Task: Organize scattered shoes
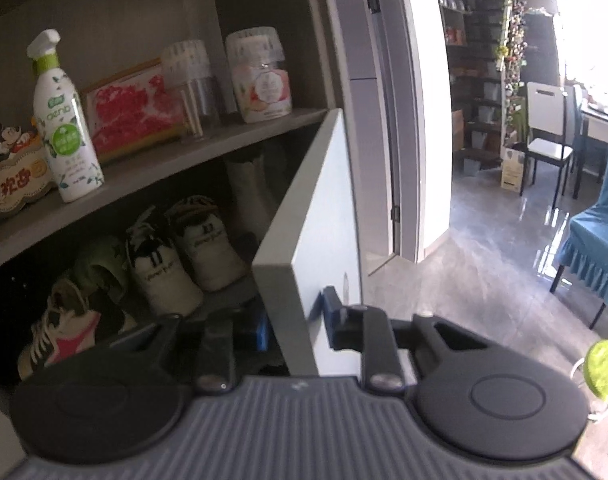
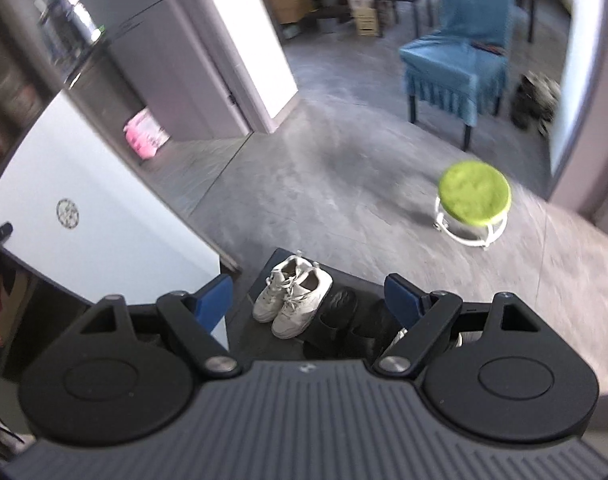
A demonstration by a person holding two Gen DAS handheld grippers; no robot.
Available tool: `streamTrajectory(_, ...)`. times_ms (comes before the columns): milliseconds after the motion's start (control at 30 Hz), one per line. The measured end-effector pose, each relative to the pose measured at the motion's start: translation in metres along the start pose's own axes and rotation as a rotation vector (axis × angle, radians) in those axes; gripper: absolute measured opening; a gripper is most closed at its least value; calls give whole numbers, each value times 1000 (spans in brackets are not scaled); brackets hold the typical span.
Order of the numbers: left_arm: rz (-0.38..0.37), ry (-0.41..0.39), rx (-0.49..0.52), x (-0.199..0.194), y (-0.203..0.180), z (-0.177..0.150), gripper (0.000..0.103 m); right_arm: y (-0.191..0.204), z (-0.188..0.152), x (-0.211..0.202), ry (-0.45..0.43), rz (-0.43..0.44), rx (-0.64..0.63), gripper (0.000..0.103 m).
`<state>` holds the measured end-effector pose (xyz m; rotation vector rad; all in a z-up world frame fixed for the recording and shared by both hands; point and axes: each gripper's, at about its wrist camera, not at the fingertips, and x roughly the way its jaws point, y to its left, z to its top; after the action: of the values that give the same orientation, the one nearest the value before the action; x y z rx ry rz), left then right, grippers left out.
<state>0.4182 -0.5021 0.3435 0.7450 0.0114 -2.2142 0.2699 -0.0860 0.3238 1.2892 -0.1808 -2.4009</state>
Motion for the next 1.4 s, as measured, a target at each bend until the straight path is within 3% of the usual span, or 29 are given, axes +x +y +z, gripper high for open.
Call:
streamTrajectory(267, -16, 31, 64, -12, -88, 24, 23, -39, -22, -22, -70, -42, 90, 85)
streamTrajectory(633, -2, 55, 11, 5, -177, 59, 32, -95, -55, -56, -118, -101, 194, 85)
streamTrajectory(1100, 7, 88, -36, 32, -227, 91, 38, -149, -110, -83, -151, -201, 325, 85)
streamTrajectory(1400, -48, 86, -34, 41, -234, 97, 44, -147, -115, -70, -144, -194, 331, 85)
